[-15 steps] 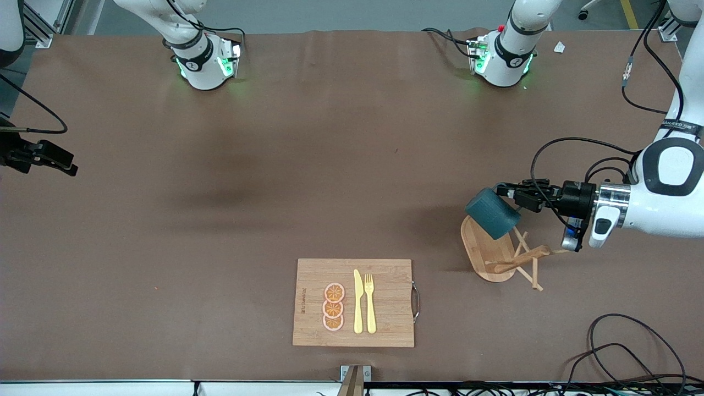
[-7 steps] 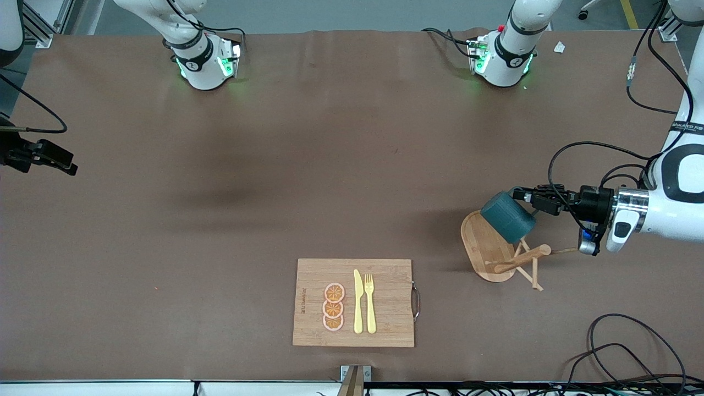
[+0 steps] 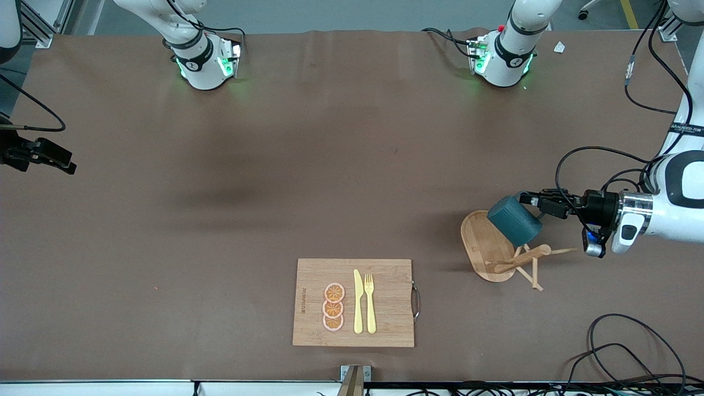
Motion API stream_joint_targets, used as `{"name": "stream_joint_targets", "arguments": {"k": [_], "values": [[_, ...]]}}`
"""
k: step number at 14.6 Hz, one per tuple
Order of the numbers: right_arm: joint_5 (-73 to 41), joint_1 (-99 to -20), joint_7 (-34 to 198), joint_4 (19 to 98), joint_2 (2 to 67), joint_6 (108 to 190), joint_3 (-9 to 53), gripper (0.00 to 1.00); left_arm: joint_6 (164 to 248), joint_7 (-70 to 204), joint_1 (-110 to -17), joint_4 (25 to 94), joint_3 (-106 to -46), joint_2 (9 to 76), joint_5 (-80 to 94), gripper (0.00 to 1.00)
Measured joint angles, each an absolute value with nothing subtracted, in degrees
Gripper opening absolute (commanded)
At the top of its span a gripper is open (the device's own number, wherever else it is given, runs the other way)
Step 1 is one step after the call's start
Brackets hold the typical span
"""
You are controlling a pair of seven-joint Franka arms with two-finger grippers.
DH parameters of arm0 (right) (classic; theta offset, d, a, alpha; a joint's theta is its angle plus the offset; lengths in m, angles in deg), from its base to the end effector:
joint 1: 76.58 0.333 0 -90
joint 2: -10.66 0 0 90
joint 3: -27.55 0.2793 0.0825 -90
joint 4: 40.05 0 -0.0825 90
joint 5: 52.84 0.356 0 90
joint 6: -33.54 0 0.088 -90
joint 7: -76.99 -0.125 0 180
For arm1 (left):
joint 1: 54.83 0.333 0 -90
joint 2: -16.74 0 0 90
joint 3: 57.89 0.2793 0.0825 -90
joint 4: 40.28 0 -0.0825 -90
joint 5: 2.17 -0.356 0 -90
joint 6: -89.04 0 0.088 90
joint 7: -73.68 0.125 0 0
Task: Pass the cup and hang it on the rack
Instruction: 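Lower the mug handle onto a rack peg with the left gripper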
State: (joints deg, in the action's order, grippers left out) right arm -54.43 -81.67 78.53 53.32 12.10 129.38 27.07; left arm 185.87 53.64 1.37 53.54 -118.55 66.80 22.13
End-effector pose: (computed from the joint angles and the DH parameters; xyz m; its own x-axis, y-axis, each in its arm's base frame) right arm 0.5385 -0.0557 0.5391 0.9976 -0.0675 0.0172 -0.0679 -0.9973 0.0283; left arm 0.5858 -0.0097 0.3082 0.7572 -0.0077 -0.6531 0.5818 -0.4465 0.6798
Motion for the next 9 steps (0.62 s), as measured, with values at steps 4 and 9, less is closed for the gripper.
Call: {"name": "stream_joint_targets", "arguments": {"k": [4, 9], "values": [[-54.4, -81.7, 78.5, 53.3, 12.1, 129.3, 27.1, 1.0, 185.9, 54.2, 1.3, 53.5, -118.0, 67.6, 23.5, 0.19], [-54.4, -81.7, 78.5, 53.3, 12.1, 129.3, 27.1, 1.0, 185.9, 56.1, 1.3, 52.7, -116.1, 67.8, 25.2, 0.37]]}}
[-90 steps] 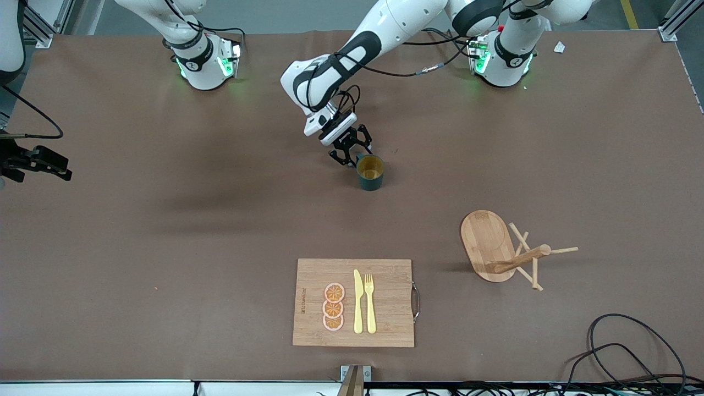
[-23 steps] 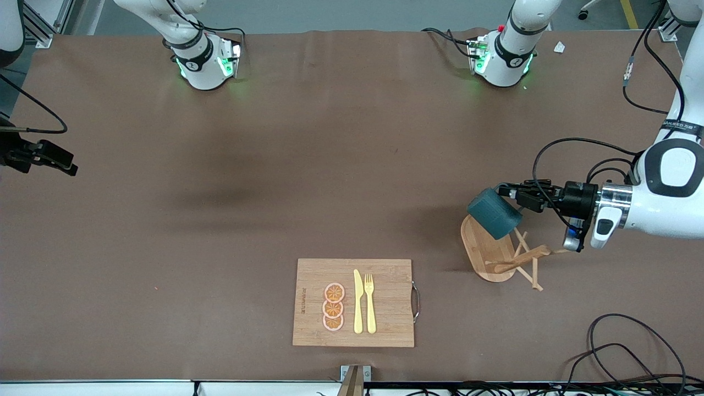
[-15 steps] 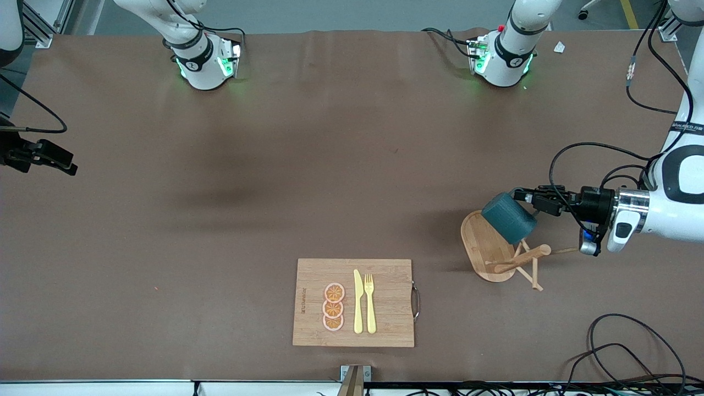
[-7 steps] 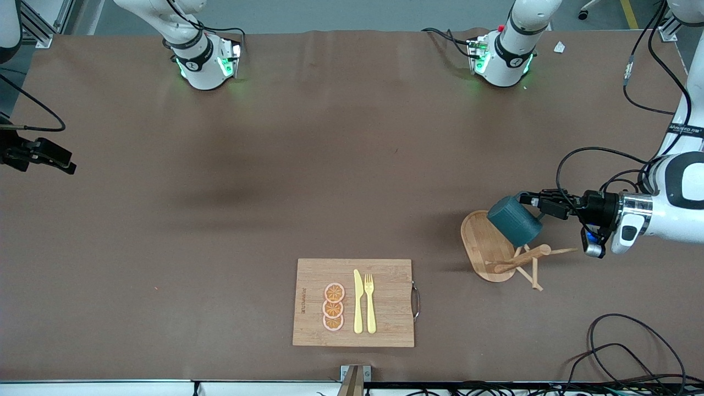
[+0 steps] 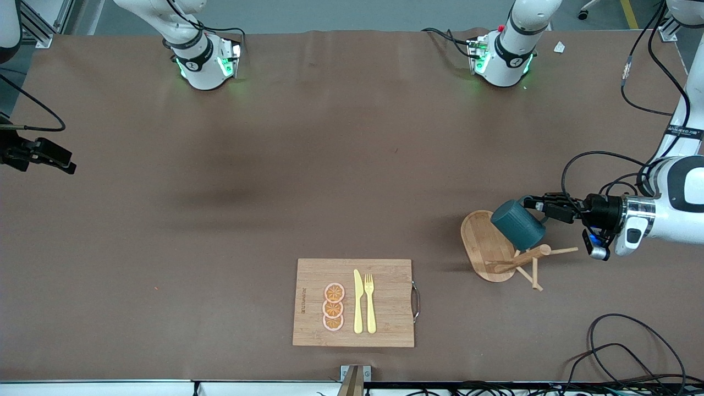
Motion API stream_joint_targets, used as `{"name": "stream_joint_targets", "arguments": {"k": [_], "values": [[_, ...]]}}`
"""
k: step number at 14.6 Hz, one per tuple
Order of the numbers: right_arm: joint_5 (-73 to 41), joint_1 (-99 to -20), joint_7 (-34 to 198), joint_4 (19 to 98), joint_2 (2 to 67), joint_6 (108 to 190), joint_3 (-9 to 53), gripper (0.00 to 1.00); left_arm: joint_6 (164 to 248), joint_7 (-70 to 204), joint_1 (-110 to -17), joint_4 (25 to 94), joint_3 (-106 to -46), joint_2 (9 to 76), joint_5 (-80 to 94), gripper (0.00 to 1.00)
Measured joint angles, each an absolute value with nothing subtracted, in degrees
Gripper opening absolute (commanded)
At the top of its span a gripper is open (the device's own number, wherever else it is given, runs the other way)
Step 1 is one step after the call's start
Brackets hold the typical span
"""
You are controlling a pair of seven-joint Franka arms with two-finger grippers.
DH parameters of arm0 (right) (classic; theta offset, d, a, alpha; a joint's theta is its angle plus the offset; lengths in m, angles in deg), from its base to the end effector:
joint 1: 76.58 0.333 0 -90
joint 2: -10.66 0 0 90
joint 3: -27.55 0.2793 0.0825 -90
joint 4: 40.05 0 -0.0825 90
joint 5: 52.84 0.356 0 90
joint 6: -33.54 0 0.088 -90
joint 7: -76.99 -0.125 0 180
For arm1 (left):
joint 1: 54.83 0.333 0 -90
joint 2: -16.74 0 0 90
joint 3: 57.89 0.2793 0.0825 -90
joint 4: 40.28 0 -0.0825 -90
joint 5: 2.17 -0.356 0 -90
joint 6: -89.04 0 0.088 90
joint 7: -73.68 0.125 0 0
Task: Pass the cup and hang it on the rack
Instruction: 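Lower the mug handle onto a rack peg with the left gripper, then open the left gripper and pull it back from the mug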
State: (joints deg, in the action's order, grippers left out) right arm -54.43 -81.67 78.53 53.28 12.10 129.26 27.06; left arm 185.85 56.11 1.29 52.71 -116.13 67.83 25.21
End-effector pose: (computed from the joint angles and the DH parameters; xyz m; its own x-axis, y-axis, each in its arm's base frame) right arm 0.5383 -0.0558 0.5393 0.9976 -0.0677 0.0158 -0.0681 -0.9973 0.0283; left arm 0.5900 0.0070 0.2956 0.7571 -0.0091 -0.6532 0.6008 -0.3830 0.7017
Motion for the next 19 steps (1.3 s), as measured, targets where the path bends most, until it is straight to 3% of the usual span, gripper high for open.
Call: {"name": "stream_joint_targets", "arguments": {"k": [2, 3, 4, 12, 19], "values": [[-54.4, -81.7, 78.5, 53.3, 12.1, 129.3, 27.1, 1.0, 185.9, 56.1, 1.3, 52.5, -116.1, 67.8, 25.3, 0.52], [-54.4, -81.7, 78.5, 53.3, 12.1, 129.3, 27.1, 1.0, 185.8, 56.1, 1.3, 52.5, -116.1, 67.8, 25.3, 0.68], [-54.4, -81.7, 78.5, 53.2, 12.1, 129.3, 27.1, 1.0, 185.8, 56.1, 1.3, 52.4, -116.1, 67.8, 25.3, 0.99], [-54.4, -81.7, 78.5, 53.1, 12.1, 128.9, 27.1, 1.0, 185.4, 53.3, 1.3, 50.0, -116.7, 65.8, 25.1, 1.0], [-54.4, -81.7, 78.5, 53.1, 12.1, 128.8, 27.1, 1.0, 180.2, 46.8, 1.4, 44.9, -117.8, 53.6, 17.9, 1.0]]}}
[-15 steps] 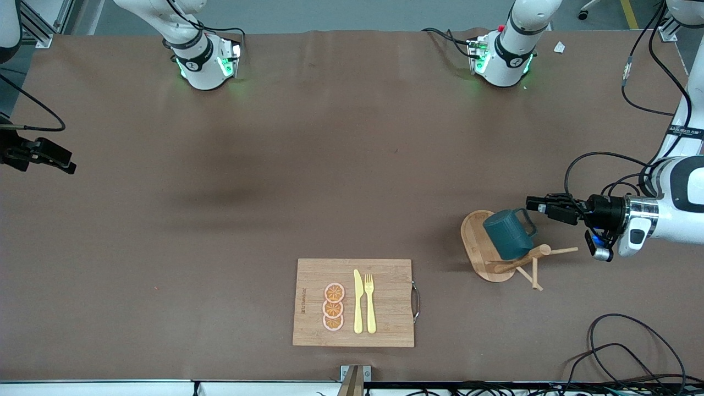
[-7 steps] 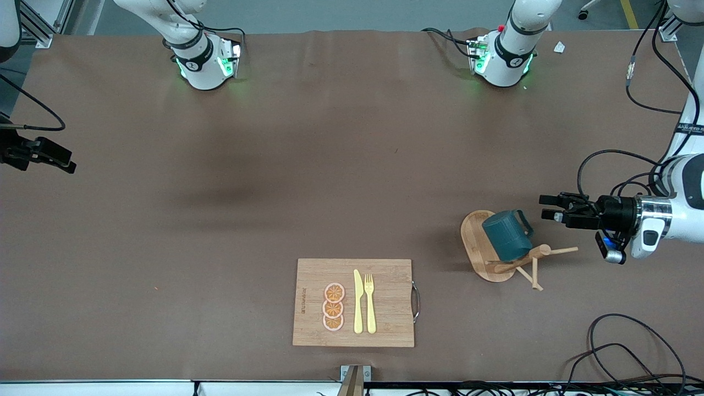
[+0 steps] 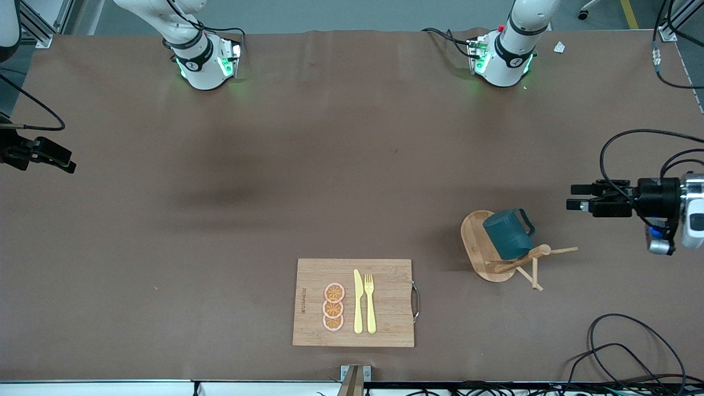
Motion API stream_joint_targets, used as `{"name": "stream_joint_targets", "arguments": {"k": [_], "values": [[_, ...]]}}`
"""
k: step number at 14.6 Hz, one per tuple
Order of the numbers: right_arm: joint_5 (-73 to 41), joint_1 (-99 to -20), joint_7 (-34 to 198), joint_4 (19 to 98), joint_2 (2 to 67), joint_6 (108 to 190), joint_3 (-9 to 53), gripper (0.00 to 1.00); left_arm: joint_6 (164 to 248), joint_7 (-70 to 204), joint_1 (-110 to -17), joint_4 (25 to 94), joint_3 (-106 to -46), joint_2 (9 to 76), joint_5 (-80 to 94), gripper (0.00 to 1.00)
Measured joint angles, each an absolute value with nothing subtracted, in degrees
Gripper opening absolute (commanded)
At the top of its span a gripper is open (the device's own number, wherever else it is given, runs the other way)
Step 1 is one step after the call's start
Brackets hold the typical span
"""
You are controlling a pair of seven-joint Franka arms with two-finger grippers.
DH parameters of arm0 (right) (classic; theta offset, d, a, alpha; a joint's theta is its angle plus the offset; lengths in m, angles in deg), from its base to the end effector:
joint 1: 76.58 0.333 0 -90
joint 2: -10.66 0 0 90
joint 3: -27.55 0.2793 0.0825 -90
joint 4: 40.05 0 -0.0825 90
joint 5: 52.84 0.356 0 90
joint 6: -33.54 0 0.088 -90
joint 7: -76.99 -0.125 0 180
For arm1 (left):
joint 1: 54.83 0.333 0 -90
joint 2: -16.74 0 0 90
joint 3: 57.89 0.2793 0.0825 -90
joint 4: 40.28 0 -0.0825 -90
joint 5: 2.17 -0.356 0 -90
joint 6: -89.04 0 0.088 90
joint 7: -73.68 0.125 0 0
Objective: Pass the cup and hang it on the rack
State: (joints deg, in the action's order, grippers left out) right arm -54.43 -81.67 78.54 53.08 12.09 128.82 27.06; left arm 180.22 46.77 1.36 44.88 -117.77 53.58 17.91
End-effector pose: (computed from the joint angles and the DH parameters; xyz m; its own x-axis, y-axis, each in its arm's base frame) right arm 0.5376 -0.0557 0.5403 0.9976 -0.0677 0.0118 -0.0680 -0.9973 0.0282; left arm 0.5957 0.0270 0.4226 0.8134 0.2046 -0.5445 0.5437 -0.6001 0.5867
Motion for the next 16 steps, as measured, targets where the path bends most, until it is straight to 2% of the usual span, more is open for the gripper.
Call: {"name": "stream_joint_targets", "arguments": {"k": [6, 11, 16], "values": [[-54.4, -81.7, 78.5, 53.0, 12.1, 128.7, 27.1, 1.0, 178.8, 45.1, 1.2, 44.0, -120.6, 42.2, 9.6, 1.0], [-54.4, -81.7, 78.5, 53.0, 12.1, 128.5, 27.1, 1.0, 174.7, 45.3, 0.9, 41.8, -122.5, 41.1, 2.7, 1.0], [-54.4, -81.6, 78.5, 52.8, 12.1, 128.3, 27.1, 1.0, 171.7, 45.2, -6.1, 37.8, -122.0, 41.1, -5.3, 1.0]]}}
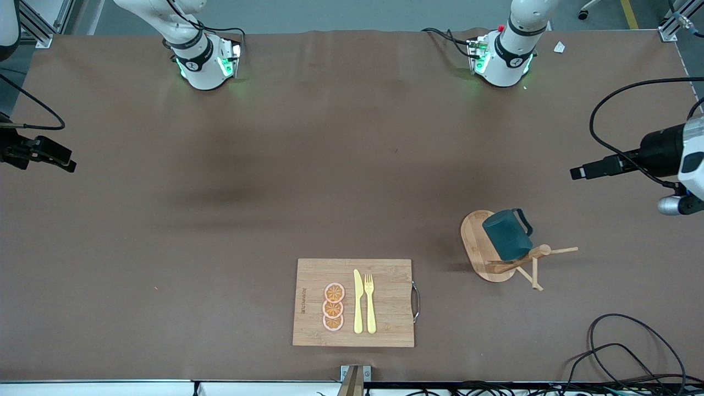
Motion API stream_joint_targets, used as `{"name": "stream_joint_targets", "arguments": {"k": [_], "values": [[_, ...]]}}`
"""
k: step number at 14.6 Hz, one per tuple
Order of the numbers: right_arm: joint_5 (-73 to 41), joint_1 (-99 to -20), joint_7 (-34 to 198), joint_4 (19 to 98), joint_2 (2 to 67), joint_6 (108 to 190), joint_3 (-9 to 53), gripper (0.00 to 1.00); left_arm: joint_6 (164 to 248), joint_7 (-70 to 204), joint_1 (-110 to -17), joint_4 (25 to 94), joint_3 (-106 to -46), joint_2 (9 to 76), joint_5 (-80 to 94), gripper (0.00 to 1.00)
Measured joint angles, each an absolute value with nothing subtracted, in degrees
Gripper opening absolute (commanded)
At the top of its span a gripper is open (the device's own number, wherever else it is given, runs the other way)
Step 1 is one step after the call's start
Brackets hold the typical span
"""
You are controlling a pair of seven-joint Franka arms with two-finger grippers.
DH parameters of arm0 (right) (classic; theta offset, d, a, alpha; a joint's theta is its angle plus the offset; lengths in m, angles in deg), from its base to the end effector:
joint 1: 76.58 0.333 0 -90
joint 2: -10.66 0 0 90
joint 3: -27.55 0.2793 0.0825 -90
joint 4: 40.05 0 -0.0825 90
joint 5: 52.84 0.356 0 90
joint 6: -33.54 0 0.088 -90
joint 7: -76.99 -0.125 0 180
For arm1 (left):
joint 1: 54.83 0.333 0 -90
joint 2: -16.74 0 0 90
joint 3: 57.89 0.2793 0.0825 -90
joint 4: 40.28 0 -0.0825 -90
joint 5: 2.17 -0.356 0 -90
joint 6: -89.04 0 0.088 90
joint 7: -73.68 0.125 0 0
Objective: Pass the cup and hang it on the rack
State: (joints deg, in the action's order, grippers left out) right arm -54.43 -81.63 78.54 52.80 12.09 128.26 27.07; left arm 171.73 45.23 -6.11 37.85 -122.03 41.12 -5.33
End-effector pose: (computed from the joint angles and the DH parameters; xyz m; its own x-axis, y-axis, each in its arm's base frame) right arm 0.5367 -0.0552 0.5416 0.9977 -0.0671 0.0069 -0.0673 -0.9973 0.0281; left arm 0.5676 -0.0463 0.5258 0.9460 0.2081 -0.2486 0.2661 -0.9364 0.2289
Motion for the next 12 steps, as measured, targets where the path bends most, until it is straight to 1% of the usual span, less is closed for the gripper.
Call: {"name": "stream_joint_targets", "arguments": {"k": [4, 6, 8, 12], "values": [[-54.4, -81.6, 78.5, 52.7, 12.1, 128.2, 27.1, 1.0, 169.8, 46.4, -11.1, 35.3, -120.5, 41.1, -10.3, 1.0], [-54.4, -81.6, 78.5, 52.7, 12.1, 128.2, 27.1, 1.0, 168.7, 48.1, -14.2, 33.3, -117.6, 41.0, -11.1, 1.0], [-54.4, -81.6, 78.5, 52.7, 12.1, 128.1, 27.1, 1.0, 168.3, 51.5, -17.7, 32.2, -113.0, 40.3, -11.2, 1.0], [-54.4, -81.6, 78.5, 52.7, 12.1, 128.1, 27.1, 1.0, 168.2, 60.3, -27.0, 31.5, -100.0, 36.4, -11.1, 1.0]]}}
